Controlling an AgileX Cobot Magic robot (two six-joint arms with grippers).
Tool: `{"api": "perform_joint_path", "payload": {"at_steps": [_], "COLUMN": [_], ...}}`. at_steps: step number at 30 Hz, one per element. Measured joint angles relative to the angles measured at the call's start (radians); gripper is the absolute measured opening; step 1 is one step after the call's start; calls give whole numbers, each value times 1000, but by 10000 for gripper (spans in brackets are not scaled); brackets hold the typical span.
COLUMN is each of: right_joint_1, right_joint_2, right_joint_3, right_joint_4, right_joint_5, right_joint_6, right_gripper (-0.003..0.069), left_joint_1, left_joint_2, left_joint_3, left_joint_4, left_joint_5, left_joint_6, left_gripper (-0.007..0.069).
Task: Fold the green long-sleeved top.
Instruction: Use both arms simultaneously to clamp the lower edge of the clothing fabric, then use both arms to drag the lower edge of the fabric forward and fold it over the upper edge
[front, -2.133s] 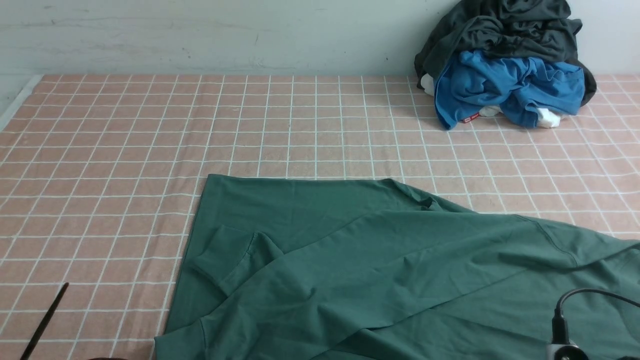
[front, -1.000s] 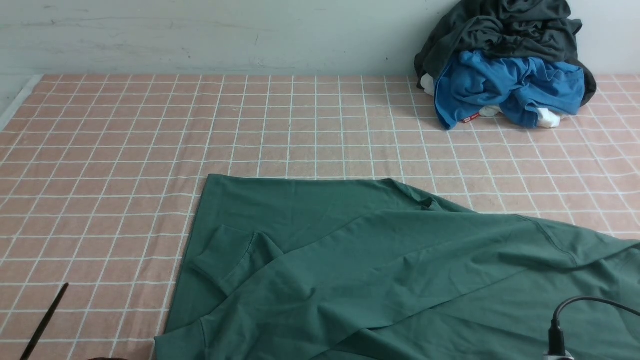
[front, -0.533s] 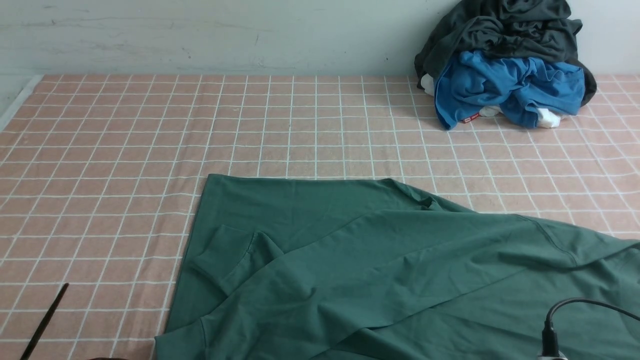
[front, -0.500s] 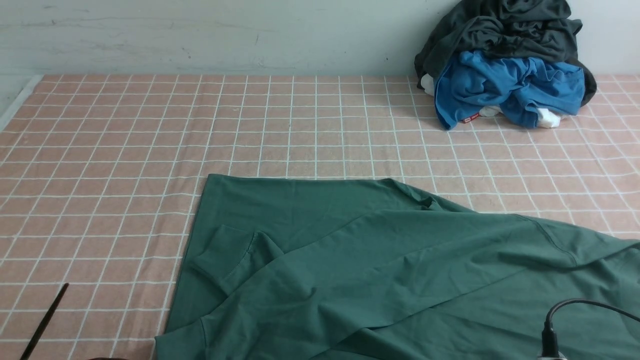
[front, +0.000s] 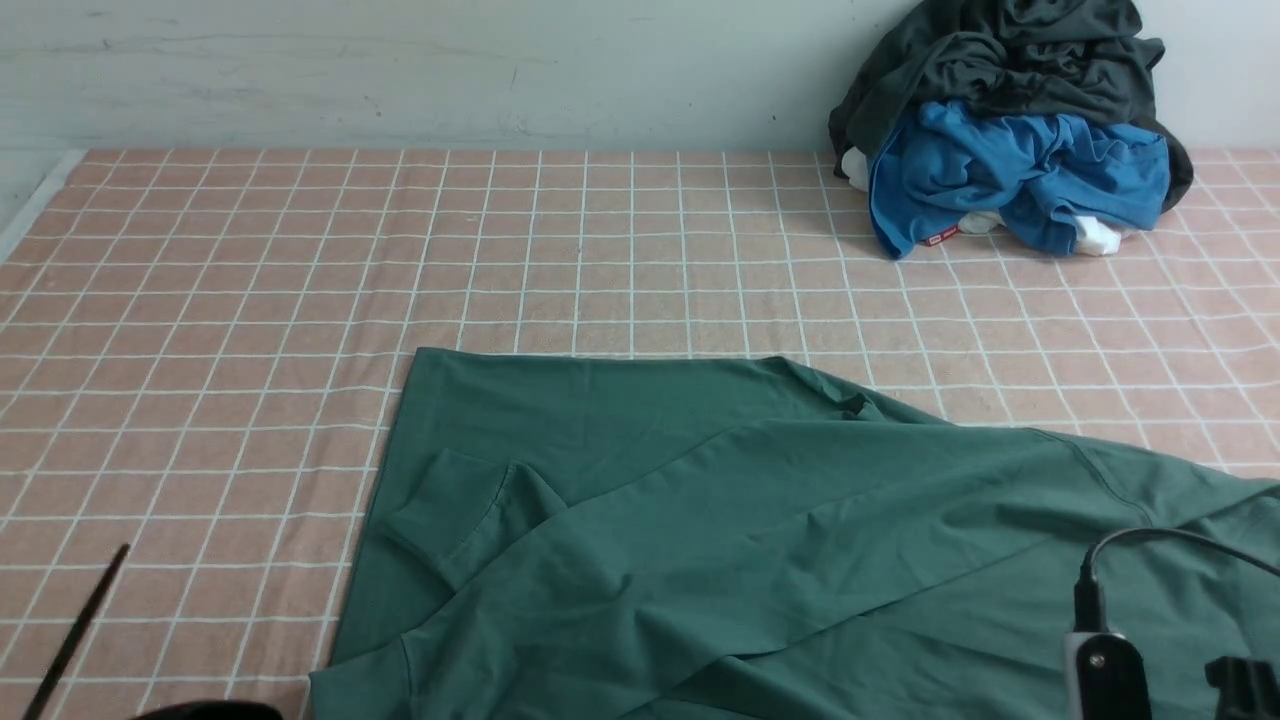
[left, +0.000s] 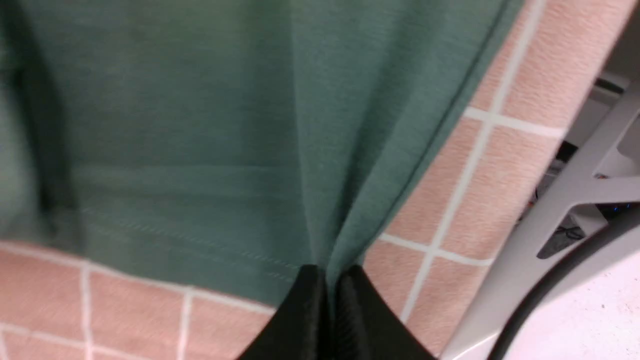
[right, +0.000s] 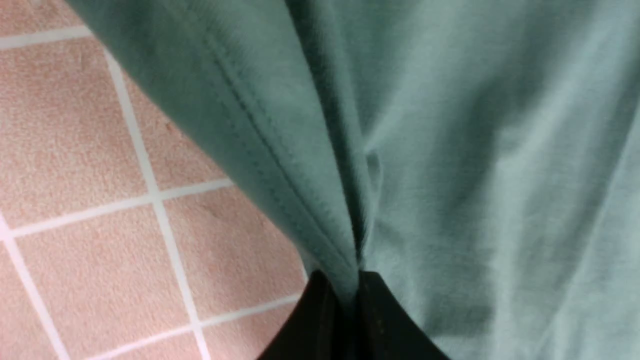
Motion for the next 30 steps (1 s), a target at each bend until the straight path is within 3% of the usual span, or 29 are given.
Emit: {"api": "perform_joint_path", "payload": {"at_steps": [8, 16, 22, 30], "right_joint_1": [-33, -274, -418, -507], "right_joint_2": [24, 226, 448, 685], "right_joint_3": [-192, -488, -729, -993], "right_joint_4": [6, 168, 293, 352], "right_joint_5": [146, 200, 259, 280], "right_joint_6": [-48, -155, -225, -229], "right_gripper": [17, 17, 17, 17], "left_joint_1": [251, 511, 632, 726], "left_joint_2": [5, 159, 332, 558], "left_joint_3": [-206, -544, -777, -1011], "left_joint_4": [8, -38, -80, -119], "left_joint_5": [38, 76, 81, 81], "left_joint_6": [107, 277, 358, 404], "left_gripper": [17, 17, 17, 17]}}
